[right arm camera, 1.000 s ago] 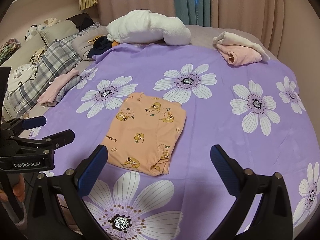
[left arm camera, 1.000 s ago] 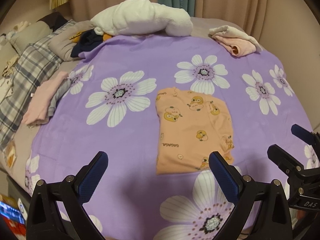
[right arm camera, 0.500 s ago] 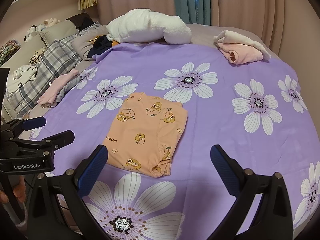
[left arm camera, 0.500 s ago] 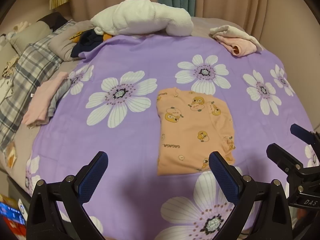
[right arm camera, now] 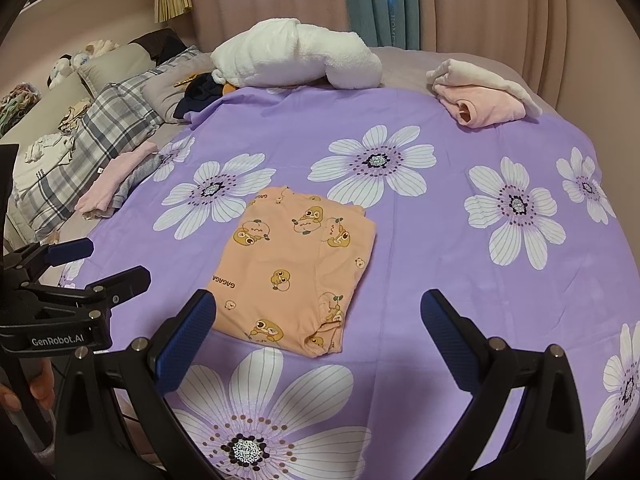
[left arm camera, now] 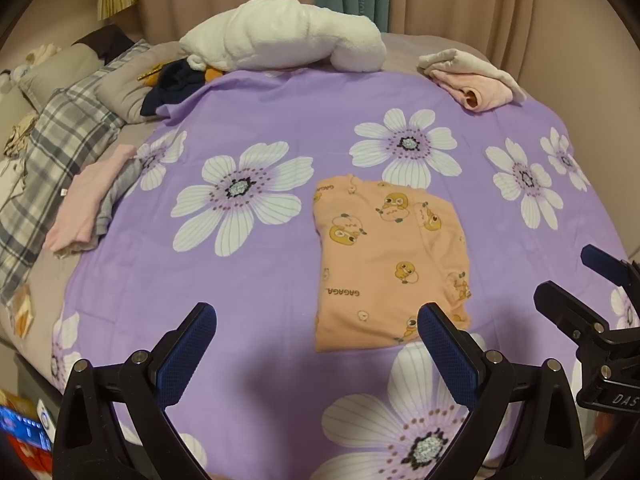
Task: Fold small clothes
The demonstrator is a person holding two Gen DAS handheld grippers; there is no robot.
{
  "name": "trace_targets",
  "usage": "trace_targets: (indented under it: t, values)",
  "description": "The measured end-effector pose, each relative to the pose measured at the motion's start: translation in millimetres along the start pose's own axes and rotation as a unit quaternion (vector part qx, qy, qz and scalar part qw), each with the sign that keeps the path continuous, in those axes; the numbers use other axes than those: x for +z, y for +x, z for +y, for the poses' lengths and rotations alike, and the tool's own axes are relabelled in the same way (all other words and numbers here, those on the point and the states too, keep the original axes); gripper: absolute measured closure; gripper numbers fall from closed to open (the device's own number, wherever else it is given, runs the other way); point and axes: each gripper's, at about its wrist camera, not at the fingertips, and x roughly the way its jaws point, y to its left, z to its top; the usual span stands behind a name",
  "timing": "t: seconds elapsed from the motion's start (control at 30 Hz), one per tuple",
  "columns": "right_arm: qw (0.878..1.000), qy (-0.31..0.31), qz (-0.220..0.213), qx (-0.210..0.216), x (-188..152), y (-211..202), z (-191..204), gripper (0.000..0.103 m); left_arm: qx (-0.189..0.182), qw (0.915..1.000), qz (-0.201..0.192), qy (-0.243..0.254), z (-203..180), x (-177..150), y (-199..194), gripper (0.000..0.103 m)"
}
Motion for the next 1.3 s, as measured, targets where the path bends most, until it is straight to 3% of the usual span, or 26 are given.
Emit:
trace_targets:
  t: [1.3]
  values:
    - [1.0, 0.002, 0.001, 0.001, -1.0, 0.3, 2.6, 0.0, 0.001, 1.0, 0.001, -0.001, 1.6, 0.2, 2.9, 0.003]
